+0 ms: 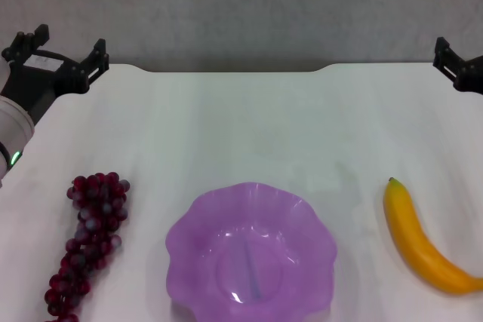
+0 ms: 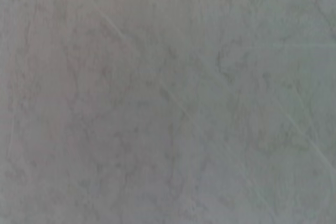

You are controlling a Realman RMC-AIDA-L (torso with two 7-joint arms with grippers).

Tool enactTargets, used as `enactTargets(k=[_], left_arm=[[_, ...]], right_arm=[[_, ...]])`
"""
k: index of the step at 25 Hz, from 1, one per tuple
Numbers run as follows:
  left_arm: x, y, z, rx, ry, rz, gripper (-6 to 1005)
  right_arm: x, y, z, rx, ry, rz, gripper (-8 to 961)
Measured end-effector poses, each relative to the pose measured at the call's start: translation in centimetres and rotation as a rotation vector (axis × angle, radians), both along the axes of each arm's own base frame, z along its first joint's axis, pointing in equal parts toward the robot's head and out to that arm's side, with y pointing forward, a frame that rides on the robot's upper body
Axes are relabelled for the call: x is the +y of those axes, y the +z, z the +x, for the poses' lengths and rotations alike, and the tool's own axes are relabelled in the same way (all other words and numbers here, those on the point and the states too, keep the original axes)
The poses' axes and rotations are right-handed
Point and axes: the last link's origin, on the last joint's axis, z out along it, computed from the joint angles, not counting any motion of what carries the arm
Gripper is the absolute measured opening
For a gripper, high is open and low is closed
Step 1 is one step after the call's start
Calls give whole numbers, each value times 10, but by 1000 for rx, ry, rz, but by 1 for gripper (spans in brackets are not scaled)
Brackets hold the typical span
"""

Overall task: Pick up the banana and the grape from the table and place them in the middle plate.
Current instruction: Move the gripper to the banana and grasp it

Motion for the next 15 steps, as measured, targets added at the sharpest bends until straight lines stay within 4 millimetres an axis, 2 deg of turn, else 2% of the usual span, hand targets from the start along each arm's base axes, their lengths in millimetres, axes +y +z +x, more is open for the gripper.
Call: enactTargets(k=[15], left_arm=[[0,-1,-1,-1,7,-6,874]], right_arm=[[-5,10,16,8,-51,25,816]])
